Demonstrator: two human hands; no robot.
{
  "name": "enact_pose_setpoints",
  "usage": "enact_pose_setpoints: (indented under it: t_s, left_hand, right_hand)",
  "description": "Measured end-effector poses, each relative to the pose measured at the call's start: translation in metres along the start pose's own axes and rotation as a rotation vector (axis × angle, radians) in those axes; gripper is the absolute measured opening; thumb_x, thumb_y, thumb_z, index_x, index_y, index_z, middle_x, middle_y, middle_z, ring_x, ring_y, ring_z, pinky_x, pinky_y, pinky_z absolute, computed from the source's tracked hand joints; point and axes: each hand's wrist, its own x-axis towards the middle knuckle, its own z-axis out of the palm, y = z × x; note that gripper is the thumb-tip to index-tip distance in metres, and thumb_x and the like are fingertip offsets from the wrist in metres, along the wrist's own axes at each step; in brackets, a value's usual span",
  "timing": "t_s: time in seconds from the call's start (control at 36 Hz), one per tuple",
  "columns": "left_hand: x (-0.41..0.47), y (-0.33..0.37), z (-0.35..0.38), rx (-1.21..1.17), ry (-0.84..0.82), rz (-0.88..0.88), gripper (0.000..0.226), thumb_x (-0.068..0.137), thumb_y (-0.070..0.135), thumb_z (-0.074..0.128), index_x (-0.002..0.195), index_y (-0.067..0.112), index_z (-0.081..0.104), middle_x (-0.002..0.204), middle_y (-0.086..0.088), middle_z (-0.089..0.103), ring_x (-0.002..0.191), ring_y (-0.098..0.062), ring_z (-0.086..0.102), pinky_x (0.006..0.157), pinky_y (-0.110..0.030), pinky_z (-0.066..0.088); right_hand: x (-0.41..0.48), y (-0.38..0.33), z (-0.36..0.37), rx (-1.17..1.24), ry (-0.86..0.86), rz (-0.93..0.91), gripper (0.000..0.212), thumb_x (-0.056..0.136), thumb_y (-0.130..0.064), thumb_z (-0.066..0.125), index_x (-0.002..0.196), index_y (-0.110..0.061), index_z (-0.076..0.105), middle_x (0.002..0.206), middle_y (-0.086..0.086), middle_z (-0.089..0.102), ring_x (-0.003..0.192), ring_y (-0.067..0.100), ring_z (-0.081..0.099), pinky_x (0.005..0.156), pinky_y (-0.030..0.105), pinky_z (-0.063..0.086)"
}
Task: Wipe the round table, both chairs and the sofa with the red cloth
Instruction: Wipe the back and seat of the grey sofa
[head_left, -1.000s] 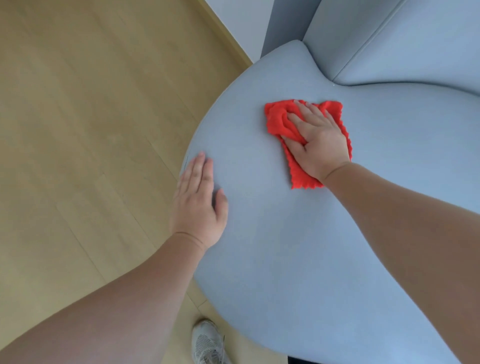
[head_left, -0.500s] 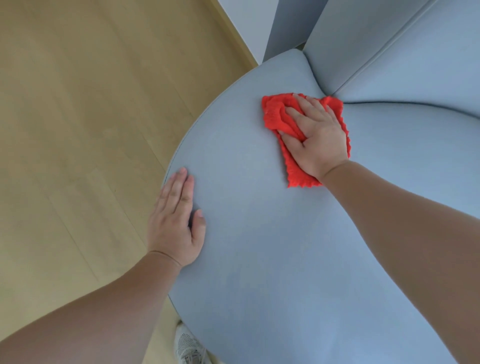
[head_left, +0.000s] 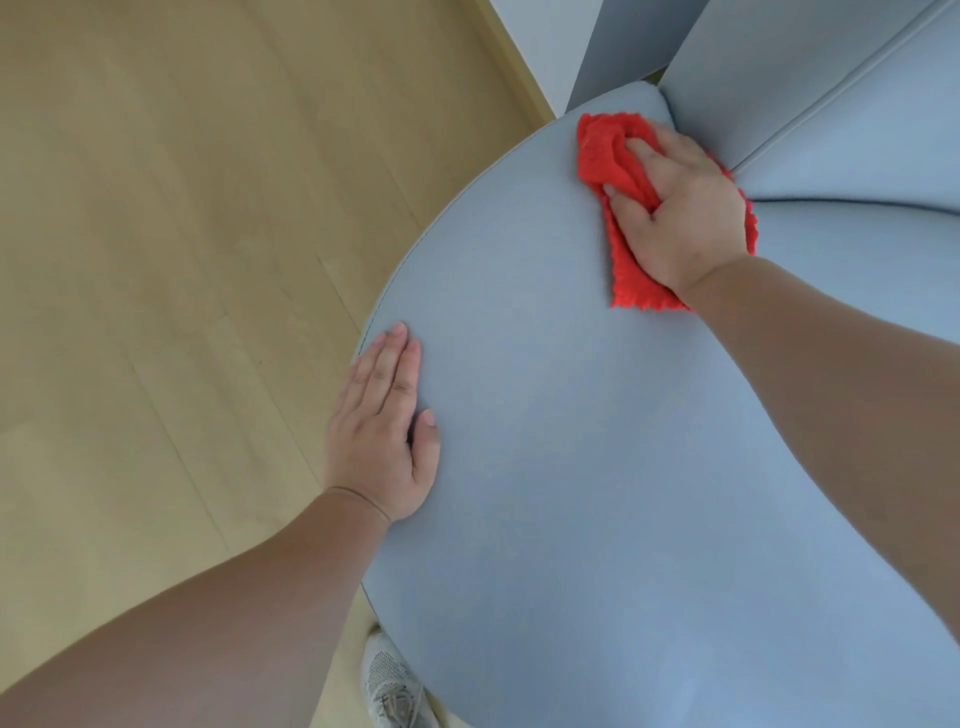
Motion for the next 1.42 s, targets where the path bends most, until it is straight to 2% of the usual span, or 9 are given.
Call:
enact_pose_setpoints:
  t_s: [0.19,0.28,0.44,0.58,0.67,0.86,0.97,1.25,1.42]
  left_hand:
    - [0.001,0.000,0.001,-0.010,-0.003,0.004,0.057,0.091,0.023,0.031,0.141,-0.003,0.033,0.151,-0.016,0.028,0.141,-0.029,0.025,0.112,-0.048,0.026]
    - [0.001,0.000,0.001,-0.002,-0.010,-0.005,0.057,0.091,0.023,0.031,0.142,-0.003,0.033,0.151,-0.016,0.028,0.141,-0.028,0.024,0.113,-0.047,0.025]
    - [0.001,0.001,-0.002,-0.021,-0.026,-0.026,0.057,0.092,0.024,0.031,0.143,-0.001,0.032,0.152,-0.014,0.028,0.141,-0.027,0.024,0.114,-0.044,0.022]
    - [-0.001,0.001,-0.010,-0.048,-0.056,-0.070,0.057,0.093,0.027,0.031,0.145,0.002,0.029,0.153,-0.010,0.026,0.142,-0.021,0.023,0.116,-0.034,0.017]
    - [-0.013,-0.006,-0.020,-0.080,-0.060,-0.146,0.058,0.093,0.029,0.029,0.145,0.004,0.031,0.153,-0.006,0.028,0.140,-0.016,0.025,0.114,-0.036,0.022]
    - [-0.082,-0.041,-0.044,0.023,-0.153,-0.280,0.060,0.091,0.034,0.025,0.139,0.003,0.042,0.148,-0.008,0.038,0.135,-0.021,0.034,0.112,-0.033,0.025]
    - [-0.104,-0.042,-0.046,0.013,-0.163,-0.313,0.061,0.091,0.037,0.024,0.140,0.005,0.042,0.148,-0.005,0.038,0.136,-0.020,0.033,0.112,-0.034,0.025]
    - [-0.115,-0.038,-0.050,-0.008,-0.114,-0.286,0.059,0.091,0.033,0.026,0.137,0.003,0.045,0.146,-0.006,0.041,0.133,-0.021,0.037,0.109,-0.021,0.020]
    - [-0.130,-0.038,-0.049,-0.022,-0.099,-0.319,0.060,0.090,0.034,0.024,0.138,0.004,0.045,0.147,-0.005,0.040,0.134,-0.019,0.036,0.111,-0.028,0.024]
  right_hand:
    - [0.031,-0.016,0.000,-0.076,0.023,0.094,0.050,0.093,-0.047,0.039,0.138,-0.026,0.048,0.152,-0.006,0.037,0.134,0.023,0.040,0.103,0.039,0.039]
    - [0.032,-0.016,0.001,-0.132,0.017,0.088,0.051,0.093,-0.046,0.037,0.138,-0.024,0.047,0.152,-0.003,0.037,0.134,0.026,0.039,0.101,0.043,0.040]
    - [0.033,-0.038,0.005,-0.117,-0.050,-0.180,0.053,0.090,-0.044,0.036,0.133,-0.020,0.055,0.142,0.007,0.050,0.130,0.031,0.043,0.108,0.041,0.034]
    - [0.017,-0.052,0.003,-0.089,-0.114,-0.171,0.057,0.091,-0.046,0.033,0.137,-0.018,0.053,0.145,0.010,0.048,0.136,0.030,0.038,0.114,0.040,0.027]
    - [-0.002,-0.067,0.010,-0.074,-0.145,-0.230,0.059,0.091,-0.047,0.031,0.138,-0.018,0.052,0.147,0.010,0.045,0.138,0.032,0.036,0.117,0.042,0.022]
    - [-0.036,-0.103,0.024,-0.098,-0.187,-0.269,0.063,0.089,-0.049,0.028,0.139,-0.019,0.051,0.149,0.008,0.042,0.141,0.032,0.032,0.118,0.045,0.016]
    - [-0.055,-0.125,0.032,-0.104,-0.202,-0.302,0.068,0.087,-0.052,0.024,0.138,-0.018,0.053,0.148,0.008,0.044,0.140,0.032,0.033,0.118,0.046,0.016]
    - [-0.090,-0.165,0.050,-0.098,-0.190,-0.403,0.057,0.086,-0.047,0.035,0.127,-0.019,0.063,0.137,0.005,0.057,0.133,0.035,0.043,0.116,0.050,0.022]
    - [-0.096,-0.174,0.050,-0.134,-0.230,-0.419,0.057,0.086,-0.048,0.034,0.126,-0.020,0.063,0.135,0.004,0.057,0.133,0.033,0.043,0.116,0.050,0.021]
